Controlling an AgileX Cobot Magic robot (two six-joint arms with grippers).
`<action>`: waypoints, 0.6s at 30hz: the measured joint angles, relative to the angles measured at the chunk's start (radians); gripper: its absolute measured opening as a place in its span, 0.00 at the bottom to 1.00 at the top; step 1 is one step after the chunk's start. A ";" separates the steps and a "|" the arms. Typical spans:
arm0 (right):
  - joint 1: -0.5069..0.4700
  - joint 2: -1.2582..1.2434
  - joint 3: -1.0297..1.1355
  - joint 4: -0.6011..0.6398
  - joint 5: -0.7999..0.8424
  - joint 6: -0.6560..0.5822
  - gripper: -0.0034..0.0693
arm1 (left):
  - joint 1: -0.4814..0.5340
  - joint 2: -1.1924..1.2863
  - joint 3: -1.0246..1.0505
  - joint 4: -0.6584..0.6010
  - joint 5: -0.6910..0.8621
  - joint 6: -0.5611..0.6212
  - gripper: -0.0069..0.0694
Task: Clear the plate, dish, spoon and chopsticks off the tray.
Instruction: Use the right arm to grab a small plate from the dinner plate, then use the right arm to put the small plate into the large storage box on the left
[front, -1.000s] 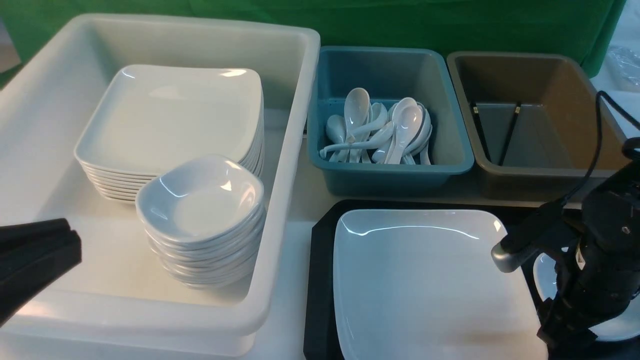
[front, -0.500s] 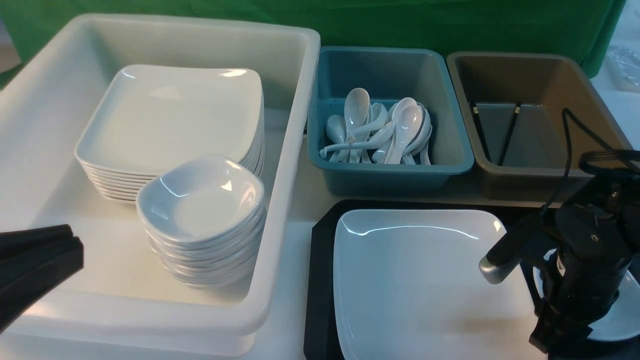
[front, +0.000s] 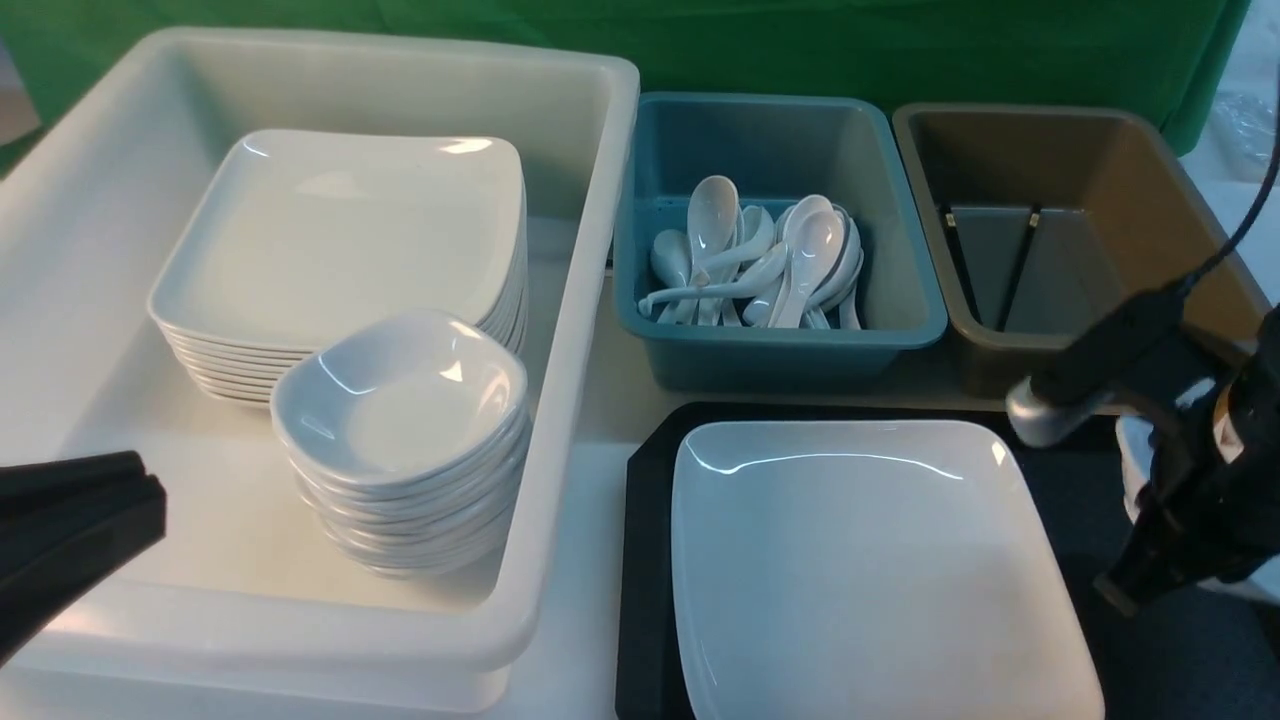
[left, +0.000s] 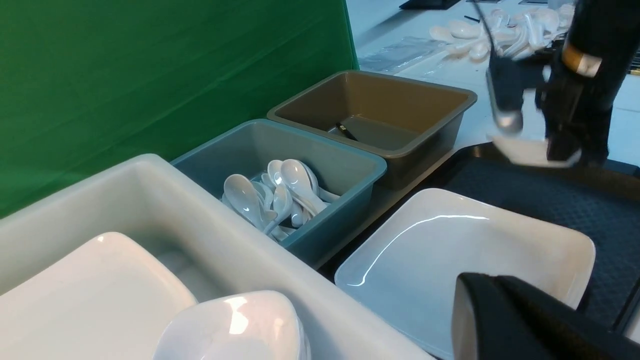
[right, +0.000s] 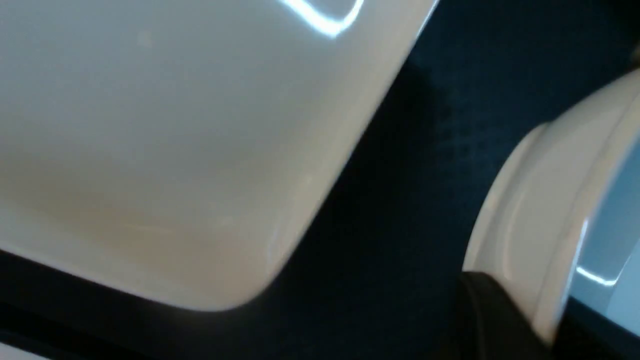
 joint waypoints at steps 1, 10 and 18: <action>0.047 -0.035 -0.049 0.007 0.019 0.028 0.14 | 0.000 0.000 0.000 0.016 0.000 -0.008 0.11; 0.457 0.066 -0.455 0.032 0.015 0.020 0.14 | 0.000 -0.001 -0.090 0.375 0.128 -0.383 0.11; 0.597 0.487 -0.908 0.094 -0.008 -0.155 0.14 | 0.000 -0.051 -0.157 0.509 0.370 -0.535 0.11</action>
